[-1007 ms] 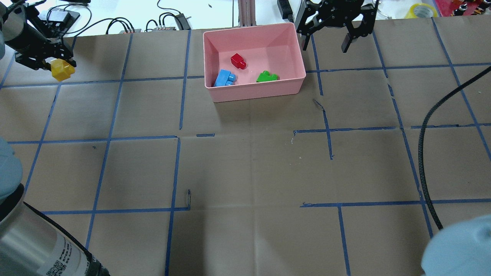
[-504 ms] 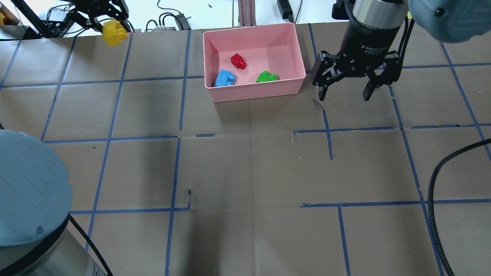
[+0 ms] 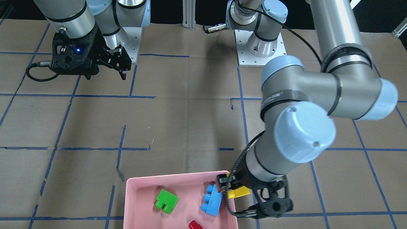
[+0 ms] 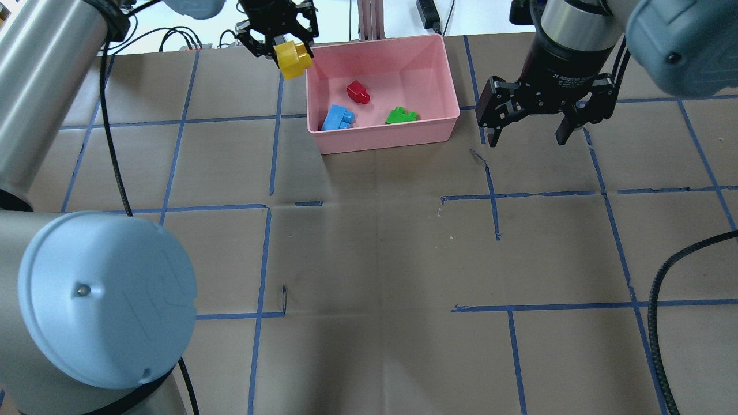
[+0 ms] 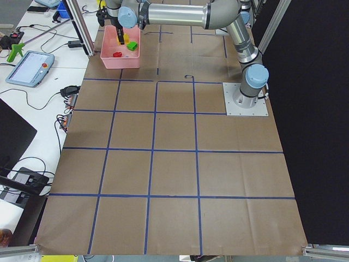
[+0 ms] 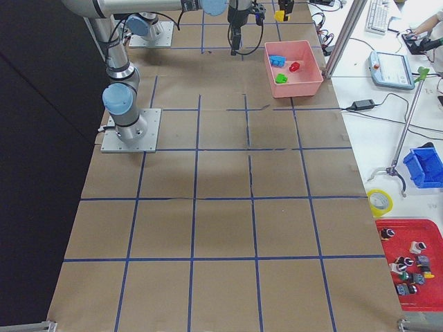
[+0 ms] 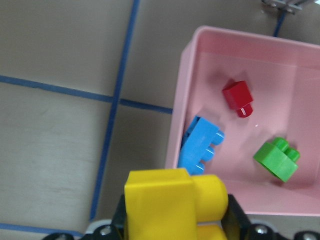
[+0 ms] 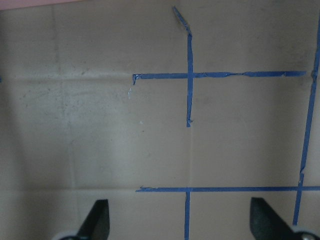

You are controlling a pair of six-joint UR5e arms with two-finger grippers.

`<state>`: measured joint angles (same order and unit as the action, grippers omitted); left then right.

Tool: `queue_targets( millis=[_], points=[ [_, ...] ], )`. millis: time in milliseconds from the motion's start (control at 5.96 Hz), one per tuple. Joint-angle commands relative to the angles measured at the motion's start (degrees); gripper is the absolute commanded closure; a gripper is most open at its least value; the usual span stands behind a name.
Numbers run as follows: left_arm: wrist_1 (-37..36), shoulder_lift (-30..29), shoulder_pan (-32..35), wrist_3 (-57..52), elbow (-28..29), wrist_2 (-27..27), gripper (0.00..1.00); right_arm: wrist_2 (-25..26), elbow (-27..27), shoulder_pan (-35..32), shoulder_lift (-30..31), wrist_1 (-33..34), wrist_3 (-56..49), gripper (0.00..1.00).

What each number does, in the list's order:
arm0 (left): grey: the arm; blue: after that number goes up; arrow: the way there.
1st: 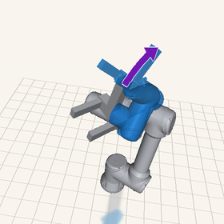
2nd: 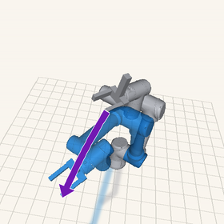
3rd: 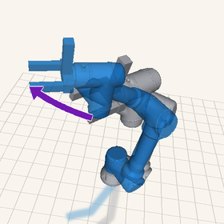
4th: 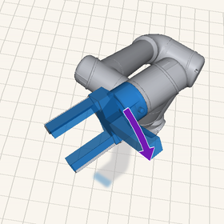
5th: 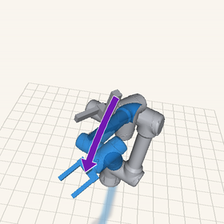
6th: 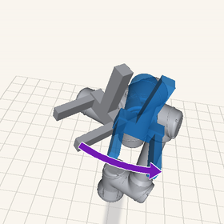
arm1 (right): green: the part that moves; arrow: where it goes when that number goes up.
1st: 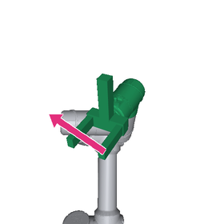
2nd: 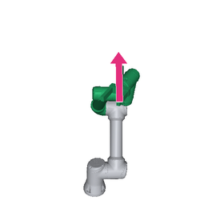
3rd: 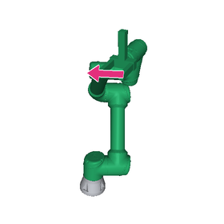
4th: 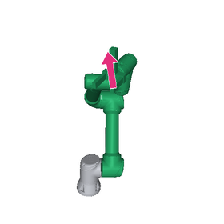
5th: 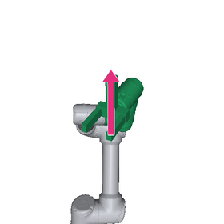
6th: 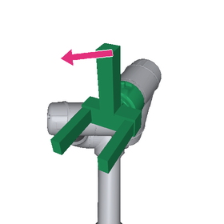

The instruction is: Put all blocks into box

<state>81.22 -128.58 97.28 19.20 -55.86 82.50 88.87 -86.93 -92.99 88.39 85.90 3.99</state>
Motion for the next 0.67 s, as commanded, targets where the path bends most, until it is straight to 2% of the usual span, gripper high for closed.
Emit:
queue_targets(
  millis=[0, 168, 336, 504],
  points=[
    [-9.45, -7.17, 4.13, 3.29, -0.12, 0.73, 0.73, 1.30, -0.08, -0.09, 0.20, 1.38, 4.25, 0.00],
    [-10.72, -8.25, 4.76, 3.30, -0.21, 0.99, 0.69, 1.31, -0.17, 0.00, 0.29, 1.29, 4.10, 0.00],
    [-12.30, -8.09, 4.76, 3.21, -0.21, 3.17, 0.19, 1.31, -0.17, 0.00, 0.20, 1.29, 4.10, 0.00],
    [-13.79, -7.48, 5.03, 2.95, -0.39, 7.54, 0.01, 1.31, -0.17, 0.00, 0.20, 1.29, 4.10, 0.00]
  ],
)
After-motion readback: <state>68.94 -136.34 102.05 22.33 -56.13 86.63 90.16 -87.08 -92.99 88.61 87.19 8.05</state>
